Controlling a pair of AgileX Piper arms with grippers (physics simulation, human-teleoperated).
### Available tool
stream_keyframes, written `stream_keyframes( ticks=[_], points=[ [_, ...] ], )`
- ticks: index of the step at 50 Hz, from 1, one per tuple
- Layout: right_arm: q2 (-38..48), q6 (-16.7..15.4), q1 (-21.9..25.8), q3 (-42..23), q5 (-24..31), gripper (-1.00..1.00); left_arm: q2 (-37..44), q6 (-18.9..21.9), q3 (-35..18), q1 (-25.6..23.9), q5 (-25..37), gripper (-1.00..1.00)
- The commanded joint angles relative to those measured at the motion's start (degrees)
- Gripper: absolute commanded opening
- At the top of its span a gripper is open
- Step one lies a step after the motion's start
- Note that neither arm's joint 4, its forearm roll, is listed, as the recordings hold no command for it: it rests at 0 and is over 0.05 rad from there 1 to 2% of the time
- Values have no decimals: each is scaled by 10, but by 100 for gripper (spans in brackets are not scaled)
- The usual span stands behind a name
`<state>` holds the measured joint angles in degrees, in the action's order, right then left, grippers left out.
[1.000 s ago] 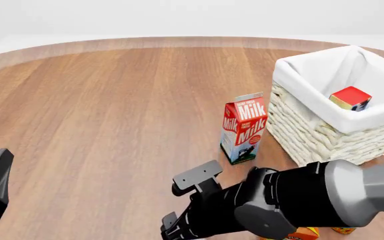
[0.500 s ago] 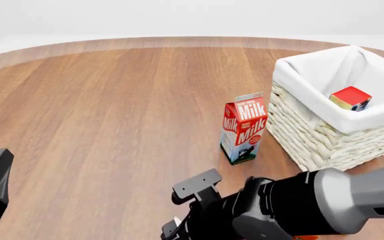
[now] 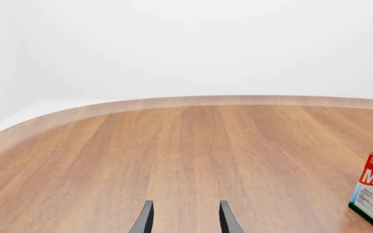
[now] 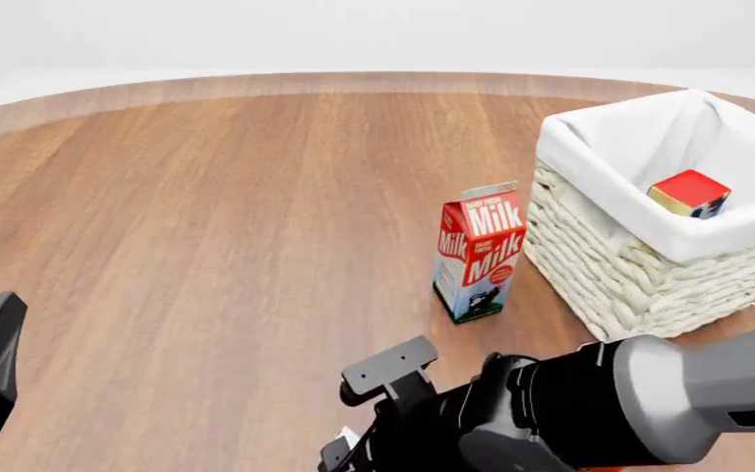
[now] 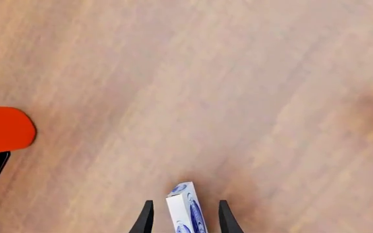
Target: Pick up the cream cheese box and the butter, and put them in the basket.
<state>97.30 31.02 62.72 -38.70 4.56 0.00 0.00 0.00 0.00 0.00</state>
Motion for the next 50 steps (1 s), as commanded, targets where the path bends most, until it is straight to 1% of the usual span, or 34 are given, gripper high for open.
stream_keyframes(
  ticks=[1,20,21,23,27,37,50],
  points=[
    [8,-1,0,3,-7,100,0,0,0,0,0,100],
    [17,-6,-7,3,-16,100,0,0,0,0,0,100],
    [15,-8,-10,3,-15,-100,0,0,0,0,0,100],
    [13,-5,-3,2,-13,-100,0,0,0,0,0,100],
    [9,-13,-13,1,-9,-100,0,0,0,0,0,100],
    [-1,-22,-20,-5,4,-100,0,0,0,0,0,100],
    [-40,-52,-36,-36,50,-100,0,0,0,0,0,100]
  ],
)
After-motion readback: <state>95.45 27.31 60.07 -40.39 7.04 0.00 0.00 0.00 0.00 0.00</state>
